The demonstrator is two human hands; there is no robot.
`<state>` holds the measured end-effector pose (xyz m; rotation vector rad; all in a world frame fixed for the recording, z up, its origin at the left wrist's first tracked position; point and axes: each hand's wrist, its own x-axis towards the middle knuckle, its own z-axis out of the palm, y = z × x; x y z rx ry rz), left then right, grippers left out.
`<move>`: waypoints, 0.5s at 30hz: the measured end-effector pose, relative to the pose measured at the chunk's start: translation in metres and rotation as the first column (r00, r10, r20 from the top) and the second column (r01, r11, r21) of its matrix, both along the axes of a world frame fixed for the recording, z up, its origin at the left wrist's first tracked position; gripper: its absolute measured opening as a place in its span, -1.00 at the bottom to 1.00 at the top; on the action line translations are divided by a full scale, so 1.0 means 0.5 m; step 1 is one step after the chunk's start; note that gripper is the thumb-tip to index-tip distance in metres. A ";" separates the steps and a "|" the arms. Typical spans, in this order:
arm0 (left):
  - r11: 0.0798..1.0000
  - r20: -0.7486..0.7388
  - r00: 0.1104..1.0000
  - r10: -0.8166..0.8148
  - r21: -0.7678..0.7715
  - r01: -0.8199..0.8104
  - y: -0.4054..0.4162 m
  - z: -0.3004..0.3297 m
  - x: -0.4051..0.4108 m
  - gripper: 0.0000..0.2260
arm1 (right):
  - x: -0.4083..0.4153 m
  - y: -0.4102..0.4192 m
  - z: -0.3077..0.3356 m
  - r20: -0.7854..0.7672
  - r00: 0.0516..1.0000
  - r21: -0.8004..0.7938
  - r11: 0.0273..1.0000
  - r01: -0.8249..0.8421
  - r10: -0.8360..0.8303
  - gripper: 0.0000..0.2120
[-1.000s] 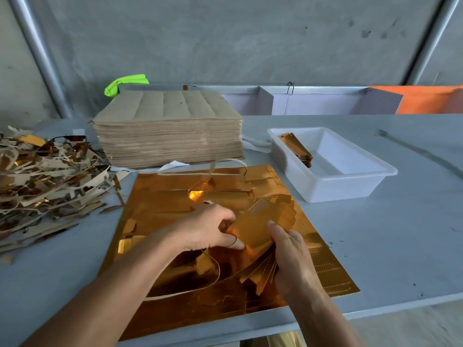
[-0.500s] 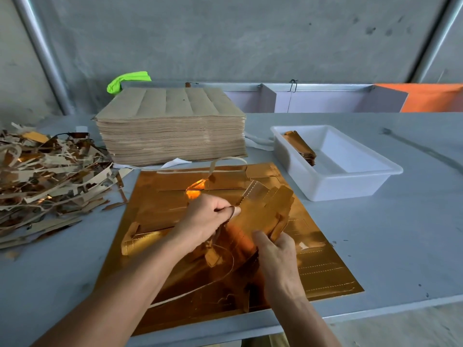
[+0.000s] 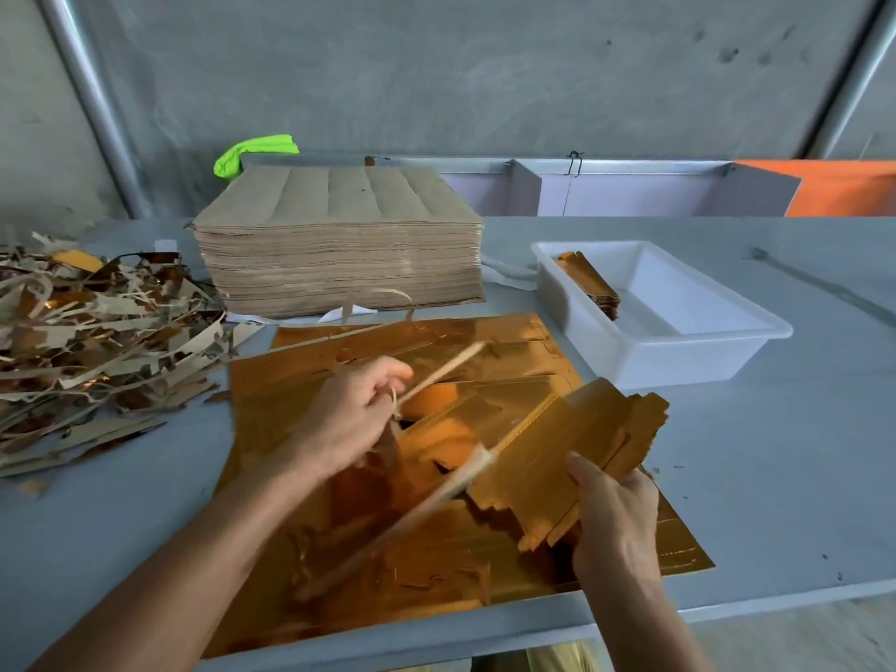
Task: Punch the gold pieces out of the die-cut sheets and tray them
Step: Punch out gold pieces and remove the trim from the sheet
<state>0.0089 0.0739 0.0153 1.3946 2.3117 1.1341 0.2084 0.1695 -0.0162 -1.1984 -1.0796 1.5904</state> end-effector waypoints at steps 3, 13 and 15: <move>0.982 0.029 0.989 -0.144 0.126 0.139 -0.008 0.034 0.060 -0.61 | -0.007 -0.002 -0.008 0.052 0.998 0.054 0.998 0.027 -0.029 -0.79; 0.900 -0.477 0.818 -0.322 -0.421 0.109 -0.032 -0.033 0.159 -0.46 | 0.001 -0.003 0.000 0.165 0.986 0.215 0.976 -0.023 -0.013 -0.75; 0.891 -0.448 0.825 -0.344 -0.433 0.136 -0.038 -0.036 0.149 -0.66 | 0.006 -0.001 0.010 0.156 0.987 0.193 0.980 -0.053 0.023 -0.74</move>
